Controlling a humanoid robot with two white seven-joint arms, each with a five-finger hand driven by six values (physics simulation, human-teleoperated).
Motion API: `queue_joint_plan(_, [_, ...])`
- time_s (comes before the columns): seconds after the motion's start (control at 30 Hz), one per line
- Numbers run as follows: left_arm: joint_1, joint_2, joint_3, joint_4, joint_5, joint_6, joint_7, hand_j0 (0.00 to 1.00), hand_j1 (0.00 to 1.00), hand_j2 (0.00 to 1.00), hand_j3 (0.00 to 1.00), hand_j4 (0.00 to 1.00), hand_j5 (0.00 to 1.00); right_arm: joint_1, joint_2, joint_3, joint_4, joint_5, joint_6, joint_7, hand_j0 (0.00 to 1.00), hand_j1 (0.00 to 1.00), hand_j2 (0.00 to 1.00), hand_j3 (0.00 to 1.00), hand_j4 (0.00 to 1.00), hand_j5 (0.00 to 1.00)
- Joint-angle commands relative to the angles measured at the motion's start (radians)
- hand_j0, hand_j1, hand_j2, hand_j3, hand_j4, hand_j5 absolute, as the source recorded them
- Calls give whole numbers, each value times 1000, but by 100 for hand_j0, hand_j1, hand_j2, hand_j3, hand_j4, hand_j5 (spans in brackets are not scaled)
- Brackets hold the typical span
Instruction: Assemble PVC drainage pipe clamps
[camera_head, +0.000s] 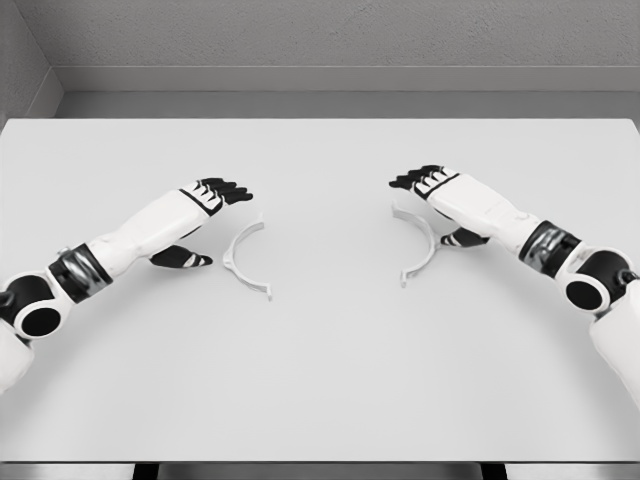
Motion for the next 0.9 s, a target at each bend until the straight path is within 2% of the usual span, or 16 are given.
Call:
queue_joint_plan(0.0, [0,-10,1,13,6,0,1,100,100,100,100,100,100,0,3,1,-1,0,3,0,100,100,100,100,100,100])
queue_joint_plan(0.87, [0,-65,1,13,6,0,1,100,100,100,100,100,100,-43,66,67,2,7,26,16,100,100,100,100,100,100])
